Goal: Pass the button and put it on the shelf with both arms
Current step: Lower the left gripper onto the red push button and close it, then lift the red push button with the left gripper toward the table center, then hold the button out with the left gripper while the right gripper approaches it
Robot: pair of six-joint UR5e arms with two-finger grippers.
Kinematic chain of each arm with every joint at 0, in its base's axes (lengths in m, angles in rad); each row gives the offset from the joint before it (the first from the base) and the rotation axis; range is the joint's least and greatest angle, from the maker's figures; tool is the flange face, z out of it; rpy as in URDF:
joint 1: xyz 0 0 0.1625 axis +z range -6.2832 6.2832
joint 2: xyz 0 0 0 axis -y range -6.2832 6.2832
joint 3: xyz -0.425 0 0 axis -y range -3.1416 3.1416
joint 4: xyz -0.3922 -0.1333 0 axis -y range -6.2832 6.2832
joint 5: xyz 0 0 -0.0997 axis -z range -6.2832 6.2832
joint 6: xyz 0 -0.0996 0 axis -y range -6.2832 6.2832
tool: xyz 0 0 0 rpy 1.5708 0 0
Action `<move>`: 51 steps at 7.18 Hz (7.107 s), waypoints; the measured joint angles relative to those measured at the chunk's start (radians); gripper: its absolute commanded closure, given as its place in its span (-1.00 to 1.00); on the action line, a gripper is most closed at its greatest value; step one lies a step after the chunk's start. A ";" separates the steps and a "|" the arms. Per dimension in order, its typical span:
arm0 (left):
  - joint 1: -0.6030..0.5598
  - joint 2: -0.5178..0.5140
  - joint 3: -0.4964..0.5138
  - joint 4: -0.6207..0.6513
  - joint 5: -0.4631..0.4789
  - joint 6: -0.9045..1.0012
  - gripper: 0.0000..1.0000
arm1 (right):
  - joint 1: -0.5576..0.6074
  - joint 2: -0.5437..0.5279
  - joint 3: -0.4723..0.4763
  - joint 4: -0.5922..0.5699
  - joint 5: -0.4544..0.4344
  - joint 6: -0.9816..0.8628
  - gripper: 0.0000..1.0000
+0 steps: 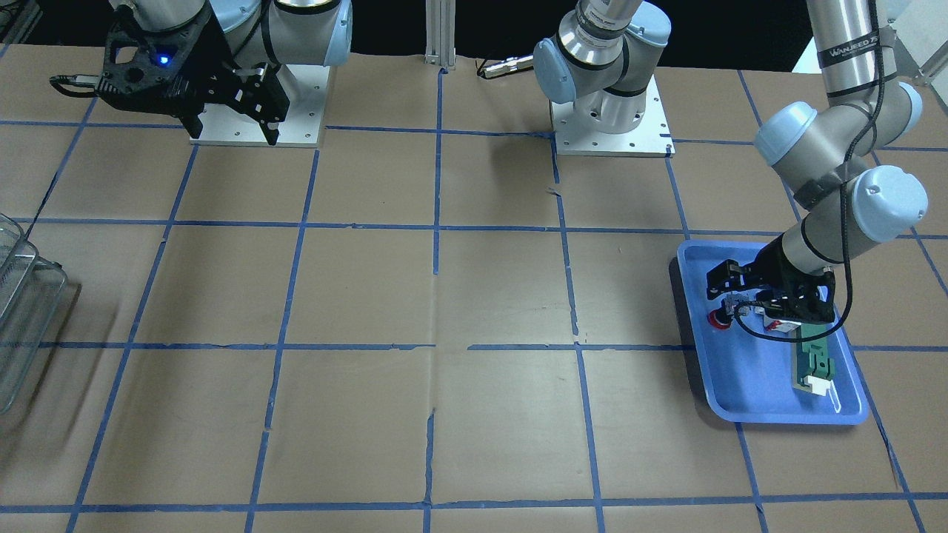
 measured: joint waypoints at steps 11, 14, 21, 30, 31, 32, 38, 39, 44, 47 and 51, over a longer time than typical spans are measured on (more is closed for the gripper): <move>-0.031 0.103 0.191 -0.397 -0.278 0.056 1.00 | -0.029 0.027 -0.010 0.076 0.046 0.008 -1.00; -0.187 0.131 0.253 -0.561 -0.684 -0.099 1.00 | -0.083 0.025 -0.012 0.095 0.221 0.040 -1.00; -0.519 0.125 0.228 -0.090 -1.094 -0.786 1.00 | -0.289 0.025 -0.005 0.145 0.702 0.290 -1.00; -0.591 0.119 0.193 0.117 -1.100 -0.930 1.00 | -0.314 0.065 0.071 0.042 0.930 0.765 -1.00; -0.595 0.119 0.196 0.126 -1.099 -0.944 1.00 | -0.300 0.082 0.074 -0.017 0.948 0.817 -1.00; -0.599 0.118 0.199 0.129 -1.099 -0.953 1.00 | -0.276 0.098 0.074 -0.085 0.952 0.877 -1.00; -0.605 0.121 0.204 0.132 -1.095 -0.961 1.00 | -0.189 0.134 0.093 -0.202 0.953 1.057 -1.00; -0.605 0.121 0.204 0.132 -1.093 -0.961 1.00 | -0.185 0.132 0.097 -0.202 0.953 1.059 -1.00; -0.605 0.129 0.195 0.131 -1.087 -0.962 1.00 | -0.132 0.136 0.105 -0.204 0.950 1.059 -0.92; -0.605 0.127 0.198 0.131 -1.086 -0.963 1.00 | -0.136 0.137 0.104 -0.209 0.945 1.059 -0.92; -0.605 0.124 0.199 0.131 -1.085 -0.964 1.00 | -0.139 0.134 0.104 -0.205 0.923 1.064 -0.74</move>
